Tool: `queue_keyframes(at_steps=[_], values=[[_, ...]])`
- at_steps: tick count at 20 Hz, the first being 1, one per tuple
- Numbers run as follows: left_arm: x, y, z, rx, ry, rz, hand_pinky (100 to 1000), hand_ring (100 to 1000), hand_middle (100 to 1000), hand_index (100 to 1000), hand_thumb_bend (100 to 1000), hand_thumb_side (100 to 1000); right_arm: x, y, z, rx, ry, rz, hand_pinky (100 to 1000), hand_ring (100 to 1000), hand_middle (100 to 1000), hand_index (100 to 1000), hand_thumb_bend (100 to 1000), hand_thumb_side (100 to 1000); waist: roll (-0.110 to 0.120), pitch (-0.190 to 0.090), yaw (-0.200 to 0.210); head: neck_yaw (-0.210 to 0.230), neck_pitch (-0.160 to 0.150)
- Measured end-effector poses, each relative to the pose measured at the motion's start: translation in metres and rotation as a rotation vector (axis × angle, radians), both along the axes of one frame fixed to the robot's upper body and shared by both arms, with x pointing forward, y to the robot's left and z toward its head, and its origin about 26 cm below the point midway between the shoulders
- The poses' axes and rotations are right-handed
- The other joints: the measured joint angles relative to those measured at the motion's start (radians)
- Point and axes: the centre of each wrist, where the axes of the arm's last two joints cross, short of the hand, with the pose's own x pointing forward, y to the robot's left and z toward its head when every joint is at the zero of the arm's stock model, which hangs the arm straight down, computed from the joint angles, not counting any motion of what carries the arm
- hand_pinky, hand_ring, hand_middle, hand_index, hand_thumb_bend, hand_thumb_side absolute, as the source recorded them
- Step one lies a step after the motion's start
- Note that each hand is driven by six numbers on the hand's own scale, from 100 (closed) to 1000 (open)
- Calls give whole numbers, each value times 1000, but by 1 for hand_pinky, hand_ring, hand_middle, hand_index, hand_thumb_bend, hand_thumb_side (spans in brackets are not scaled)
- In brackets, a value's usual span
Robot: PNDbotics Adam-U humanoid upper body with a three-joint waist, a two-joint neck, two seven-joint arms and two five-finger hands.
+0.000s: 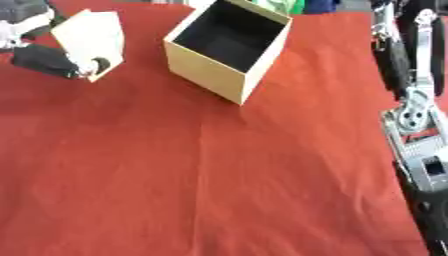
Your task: Pick up objects on the table and place them in the box.
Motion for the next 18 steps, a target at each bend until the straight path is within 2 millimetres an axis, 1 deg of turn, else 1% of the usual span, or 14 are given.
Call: queue_keyframes(at_steps=[5, 9, 10, 14, 18], values=[[-5, -22, 13, -44, -35, -71, 674, 769, 618, 458, 100, 587, 1, 1, 3, 0, -9, 4, 792, 751, 704, 1000, 100, 827, -7, 2, -8, -12, 1], [-8, -39, 22, -73, -76, -120, 671, 762, 612, 453, 100, 578, 2, 5, 8, -6, -25, 19, 792, 751, 704, 1000, 100, 826, -10, 13, -34, -6, 0], [-8, -42, 22, -79, -86, -129, 669, 761, 610, 453, 100, 581, 3, 6, 10, -6, -28, 22, 792, 751, 704, 1000, 100, 826, -10, 17, -43, 0, -2], [-4, -48, 24, -99, -128, -151, 659, 750, 603, 450, 100, 577, 4, 8, 13, -10, -38, 33, 793, 750, 703, 1000, 100, 828, -5, 36, -81, 35, -27], [1, -51, 32, -121, -204, -190, 641, 730, 590, 441, 100, 571, 5, 11, 18, -11, -51, 42, 793, 750, 703, 1000, 100, 830, 7, 58, -129, 70, -53]])
